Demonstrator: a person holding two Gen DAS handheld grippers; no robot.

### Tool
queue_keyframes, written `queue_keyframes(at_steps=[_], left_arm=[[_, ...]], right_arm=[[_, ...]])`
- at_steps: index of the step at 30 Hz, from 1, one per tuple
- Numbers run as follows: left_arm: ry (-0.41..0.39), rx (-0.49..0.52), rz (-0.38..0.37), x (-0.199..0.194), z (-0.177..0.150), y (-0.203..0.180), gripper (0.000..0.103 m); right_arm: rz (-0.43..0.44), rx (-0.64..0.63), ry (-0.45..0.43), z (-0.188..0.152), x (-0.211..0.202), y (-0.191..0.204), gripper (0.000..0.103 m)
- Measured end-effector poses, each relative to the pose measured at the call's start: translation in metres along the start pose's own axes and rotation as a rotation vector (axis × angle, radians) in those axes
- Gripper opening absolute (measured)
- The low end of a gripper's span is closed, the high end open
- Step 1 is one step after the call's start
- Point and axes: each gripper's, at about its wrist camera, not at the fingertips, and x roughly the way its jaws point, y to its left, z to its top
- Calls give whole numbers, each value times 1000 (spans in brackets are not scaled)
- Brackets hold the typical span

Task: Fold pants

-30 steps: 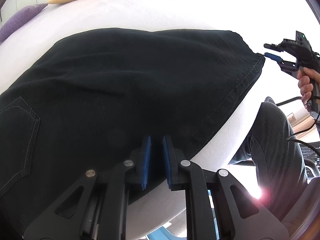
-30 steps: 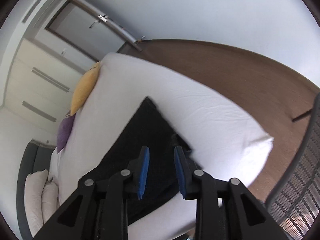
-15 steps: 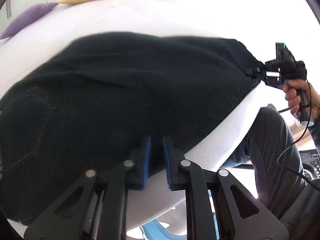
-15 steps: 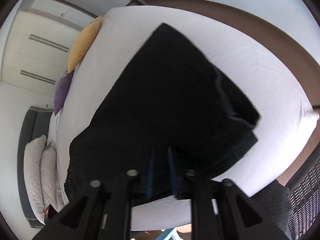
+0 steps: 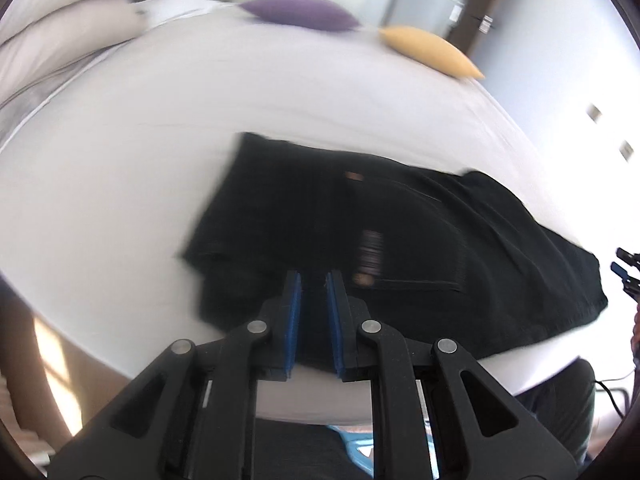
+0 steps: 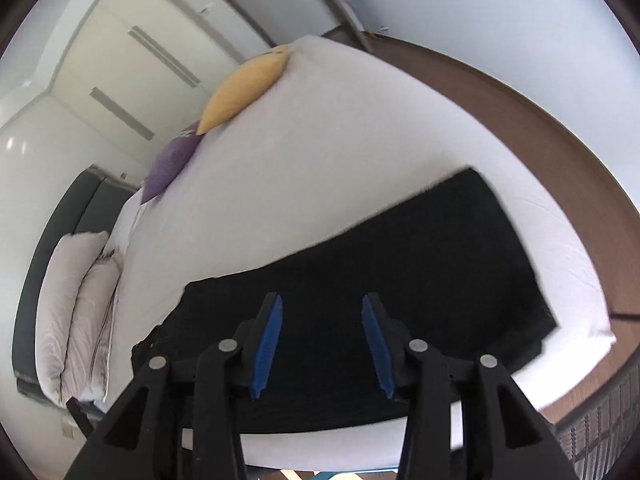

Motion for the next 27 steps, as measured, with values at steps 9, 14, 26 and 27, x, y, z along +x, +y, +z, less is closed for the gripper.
queue_keyframes(at_steps=[9, 14, 26, 27], left_arm=[[-26, -5, -341, 16, 35, 83, 13], [103, 271, -268, 43, 50, 104, 13], [192, 424, -384, 60, 34, 109, 13], [187, 442, -395, 51, 33, 109, 13]], right_arm=[[253, -395, 237, -35, 104, 185, 48], [420, -657, 342, -98, 117, 248, 48], [373, -707, 516, -166, 149, 244, 49], [375, -702, 515, -165, 147, 242, 49]])
